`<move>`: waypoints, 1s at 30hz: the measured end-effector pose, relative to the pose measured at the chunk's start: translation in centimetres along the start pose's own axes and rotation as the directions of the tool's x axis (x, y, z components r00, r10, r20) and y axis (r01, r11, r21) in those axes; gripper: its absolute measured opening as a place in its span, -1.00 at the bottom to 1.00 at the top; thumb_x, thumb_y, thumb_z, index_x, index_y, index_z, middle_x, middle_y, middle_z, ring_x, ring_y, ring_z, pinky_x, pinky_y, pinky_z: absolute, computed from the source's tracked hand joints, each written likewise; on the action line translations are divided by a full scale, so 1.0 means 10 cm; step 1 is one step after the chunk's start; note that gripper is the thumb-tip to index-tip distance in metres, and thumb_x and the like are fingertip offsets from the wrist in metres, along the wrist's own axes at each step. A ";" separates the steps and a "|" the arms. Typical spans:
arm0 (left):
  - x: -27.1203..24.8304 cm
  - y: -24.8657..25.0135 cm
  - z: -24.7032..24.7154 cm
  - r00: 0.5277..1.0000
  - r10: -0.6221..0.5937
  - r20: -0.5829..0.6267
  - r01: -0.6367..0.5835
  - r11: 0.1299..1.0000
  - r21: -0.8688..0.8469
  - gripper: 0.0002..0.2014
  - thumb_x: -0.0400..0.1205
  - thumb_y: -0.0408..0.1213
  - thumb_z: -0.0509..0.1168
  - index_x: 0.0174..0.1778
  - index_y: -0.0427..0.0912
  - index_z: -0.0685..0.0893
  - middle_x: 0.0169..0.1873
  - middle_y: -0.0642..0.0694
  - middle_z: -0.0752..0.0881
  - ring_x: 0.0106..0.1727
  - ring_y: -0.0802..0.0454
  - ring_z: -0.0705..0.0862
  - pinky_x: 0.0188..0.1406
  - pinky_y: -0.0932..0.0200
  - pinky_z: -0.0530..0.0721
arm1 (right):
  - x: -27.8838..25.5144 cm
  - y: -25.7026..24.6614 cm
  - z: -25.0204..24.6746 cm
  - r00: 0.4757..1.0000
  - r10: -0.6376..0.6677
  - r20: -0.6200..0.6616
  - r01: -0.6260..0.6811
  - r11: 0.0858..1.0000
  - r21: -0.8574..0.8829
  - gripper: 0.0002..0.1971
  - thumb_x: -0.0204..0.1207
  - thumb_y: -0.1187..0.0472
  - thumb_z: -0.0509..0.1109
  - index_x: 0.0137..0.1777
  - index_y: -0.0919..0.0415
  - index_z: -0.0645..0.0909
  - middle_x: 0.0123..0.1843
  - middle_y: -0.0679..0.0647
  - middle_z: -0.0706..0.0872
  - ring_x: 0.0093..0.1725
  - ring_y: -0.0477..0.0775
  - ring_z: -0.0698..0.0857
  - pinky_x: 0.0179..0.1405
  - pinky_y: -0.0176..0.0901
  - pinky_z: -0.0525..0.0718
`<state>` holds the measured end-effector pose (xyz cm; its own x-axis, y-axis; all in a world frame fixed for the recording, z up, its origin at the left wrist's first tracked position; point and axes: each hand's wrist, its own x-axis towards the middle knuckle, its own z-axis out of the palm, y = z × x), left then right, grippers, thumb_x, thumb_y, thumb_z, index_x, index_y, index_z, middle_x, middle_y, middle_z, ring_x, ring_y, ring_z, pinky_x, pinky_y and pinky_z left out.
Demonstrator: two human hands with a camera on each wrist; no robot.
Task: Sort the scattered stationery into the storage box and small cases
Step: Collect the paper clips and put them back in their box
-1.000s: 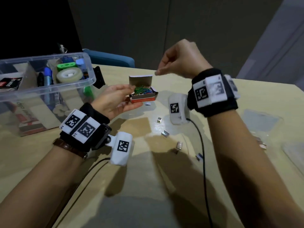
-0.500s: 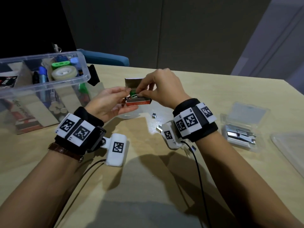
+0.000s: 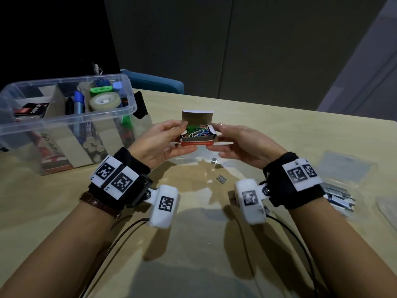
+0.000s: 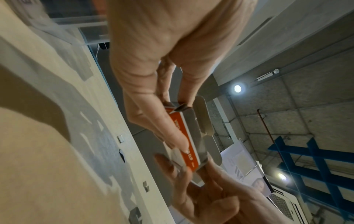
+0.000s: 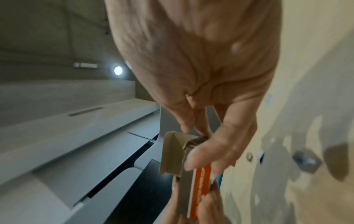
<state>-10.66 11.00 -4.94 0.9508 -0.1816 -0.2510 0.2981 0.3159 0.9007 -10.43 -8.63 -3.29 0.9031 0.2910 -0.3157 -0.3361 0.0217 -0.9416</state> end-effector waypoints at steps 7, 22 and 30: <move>-0.02 -0.01 0.04 0.997 0.077 0.021 -0.076 0.997 -0.029 -0.88 0.64 -0.30 0.30 0.03 -0.24 0.67 -0.07 -0.24 0.78 -0.19 -0.08 0.83 -0.24 0.12 0.82 | -0.03 0.05 0.06 0.989 -0.062 0.133 0.030 0.972 0.231 -0.69 0.69 0.26 0.23 0.36 -0.03 0.58 -0.09 0.07 0.81 -0.28 -0.10 0.74 -0.35 -0.39 0.76; -0.12 0.03 0.09 0.985 0.169 -0.024 -0.169 0.986 -0.008 -0.75 0.67 -0.35 0.26 0.25 -0.29 0.64 0.02 -0.24 0.76 -0.14 -0.03 0.83 -0.24 0.19 0.81 | 0.05 0.15 0.23 0.973 -0.233 -0.010 0.231 0.957 0.175 -0.61 0.42 0.09 0.47 0.25 0.11 0.67 -0.19 0.04 0.70 -0.41 -0.14 0.59 -0.39 -0.45 0.67; -0.16 0.15 0.09 0.996 0.090 -0.026 -0.088 0.994 0.064 -0.74 0.78 -0.23 0.09 0.18 -0.26 0.62 0.10 -0.34 0.63 -0.02 -0.26 0.80 -0.12 0.00 0.82 | 0.08 0.14 0.23 0.978 -0.205 -0.041 0.208 0.940 0.270 -0.62 0.34 0.04 0.45 0.16 0.11 0.70 -0.20 0.07 0.79 -0.49 -0.16 0.60 -0.47 -0.46 0.68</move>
<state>-11.82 10.90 -2.92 0.9756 -0.1281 -0.1780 0.2071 0.2709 0.9401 -10.82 -6.19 -4.61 0.9630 0.2408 -0.1210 -0.2002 0.3390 -0.9192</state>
